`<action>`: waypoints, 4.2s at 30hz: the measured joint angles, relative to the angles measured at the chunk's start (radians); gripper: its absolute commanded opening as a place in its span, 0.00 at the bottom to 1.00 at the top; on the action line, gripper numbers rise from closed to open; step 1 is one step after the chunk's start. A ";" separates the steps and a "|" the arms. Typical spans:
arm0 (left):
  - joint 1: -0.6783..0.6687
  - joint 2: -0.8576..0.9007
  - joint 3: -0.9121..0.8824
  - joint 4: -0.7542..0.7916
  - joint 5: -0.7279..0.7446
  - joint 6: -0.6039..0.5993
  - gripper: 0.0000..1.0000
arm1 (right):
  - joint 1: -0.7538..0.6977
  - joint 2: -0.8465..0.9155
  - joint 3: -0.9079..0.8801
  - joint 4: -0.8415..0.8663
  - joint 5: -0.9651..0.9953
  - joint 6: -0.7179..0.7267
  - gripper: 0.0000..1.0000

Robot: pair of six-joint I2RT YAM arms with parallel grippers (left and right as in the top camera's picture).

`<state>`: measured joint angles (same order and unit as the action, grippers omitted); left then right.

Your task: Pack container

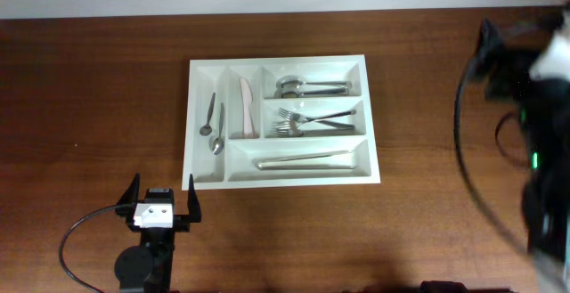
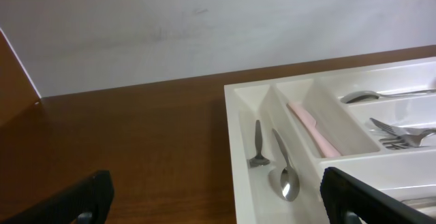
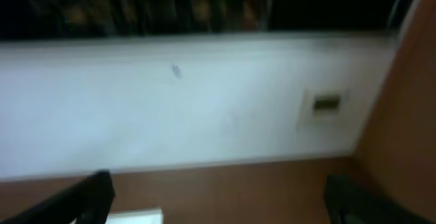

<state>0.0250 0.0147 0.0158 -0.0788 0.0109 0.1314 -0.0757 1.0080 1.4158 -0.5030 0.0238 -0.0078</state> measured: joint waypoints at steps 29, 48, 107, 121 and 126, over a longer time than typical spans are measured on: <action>0.000 0.000 0.000 0.000 0.000 0.000 0.99 | 0.007 -0.969 -1.144 0.770 -0.397 0.000 0.99; 0.000 0.000 0.000 0.000 0.000 0.000 0.99 | 0.008 -0.995 -1.249 0.796 -0.317 0.000 0.98; 0.000 0.000 0.000 0.000 0.000 0.000 0.99 | 0.072 -0.997 -1.406 0.437 -0.099 0.008 0.99; 0.000 0.000 0.000 0.000 0.000 0.000 0.99 | 0.072 -0.997 -1.406 0.437 -0.099 0.009 0.99; 0.000 0.000 0.000 0.000 0.000 0.000 0.99 | 0.072 -0.997 -1.406 0.437 -0.098 0.008 0.99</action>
<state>0.0250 0.0147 0.0158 -0.0792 0.0105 0.1314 -0.0036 0.0113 0.0101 -0.0662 -0.0746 0.0002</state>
